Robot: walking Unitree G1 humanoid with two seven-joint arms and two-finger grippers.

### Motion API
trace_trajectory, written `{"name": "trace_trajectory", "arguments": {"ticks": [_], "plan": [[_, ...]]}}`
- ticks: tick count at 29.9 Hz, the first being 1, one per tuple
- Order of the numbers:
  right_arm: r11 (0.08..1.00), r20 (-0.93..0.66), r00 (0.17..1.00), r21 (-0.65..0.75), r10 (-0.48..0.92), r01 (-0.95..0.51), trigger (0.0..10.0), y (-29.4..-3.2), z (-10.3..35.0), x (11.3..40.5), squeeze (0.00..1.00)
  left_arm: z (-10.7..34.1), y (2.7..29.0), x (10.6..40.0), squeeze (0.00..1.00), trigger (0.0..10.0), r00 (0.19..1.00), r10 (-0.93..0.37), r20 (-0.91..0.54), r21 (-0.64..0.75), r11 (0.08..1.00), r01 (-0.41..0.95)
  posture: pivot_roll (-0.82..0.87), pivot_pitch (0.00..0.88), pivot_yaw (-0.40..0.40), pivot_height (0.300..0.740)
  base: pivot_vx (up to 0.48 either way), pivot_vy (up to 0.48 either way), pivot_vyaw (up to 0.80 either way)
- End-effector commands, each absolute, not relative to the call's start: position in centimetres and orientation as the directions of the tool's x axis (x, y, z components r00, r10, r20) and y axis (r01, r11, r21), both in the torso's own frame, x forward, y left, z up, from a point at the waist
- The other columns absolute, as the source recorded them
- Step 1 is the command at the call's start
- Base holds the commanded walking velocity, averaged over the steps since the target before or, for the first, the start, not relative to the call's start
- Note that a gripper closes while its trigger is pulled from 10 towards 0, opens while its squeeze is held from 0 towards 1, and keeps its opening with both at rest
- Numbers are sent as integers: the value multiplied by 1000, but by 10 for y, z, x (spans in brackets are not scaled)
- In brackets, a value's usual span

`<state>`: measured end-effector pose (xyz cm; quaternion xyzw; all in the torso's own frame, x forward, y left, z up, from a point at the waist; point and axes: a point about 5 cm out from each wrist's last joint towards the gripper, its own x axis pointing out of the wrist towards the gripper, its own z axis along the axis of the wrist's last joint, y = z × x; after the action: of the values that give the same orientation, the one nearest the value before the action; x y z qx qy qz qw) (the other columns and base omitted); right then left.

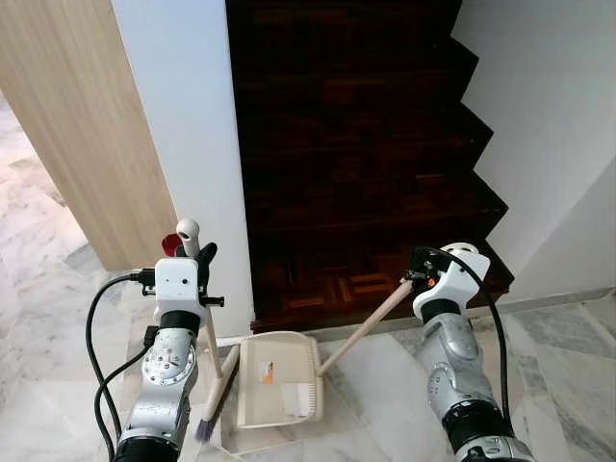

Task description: Sweep floor

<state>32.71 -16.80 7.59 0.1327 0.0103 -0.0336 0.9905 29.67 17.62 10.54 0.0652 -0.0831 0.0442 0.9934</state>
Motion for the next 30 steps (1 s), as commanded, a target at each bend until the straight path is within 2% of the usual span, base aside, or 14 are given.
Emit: {"name": "trace_trajectory", "arguments": {"ticks": [1,5,10,25,30], "plan": [[957,8,997,282,-71,66,10000,-169,85,332,0,119,174,300,0,10000,968,79,236,107,988,-107,53,0,-55,740,0,0,0],[967,31,997,246,-73,63,10000,-170,88,332,0,119,174,300,0,10000,969,80,234,106,989,-107,53,0,-57,740,0,0,0],[969,20,998,242,-64,57,10000,-169,88,333,0,118,171,301,0,10000,970,80,229,98,990,-105,53,0,-60,740,0,0,766],[962,1,998,264,-67,64,10000,-171,85,332,0,117,166,301,0,10000,971,77,227,84,992,-98,49,0,-63,740,0,16,0],[963,1,998,264,-63,60,10000,-171,85,332,0,117,165,301,0,10000,971,78,225,81,992,-99,46,0,-63,740,0,288,0]]}}
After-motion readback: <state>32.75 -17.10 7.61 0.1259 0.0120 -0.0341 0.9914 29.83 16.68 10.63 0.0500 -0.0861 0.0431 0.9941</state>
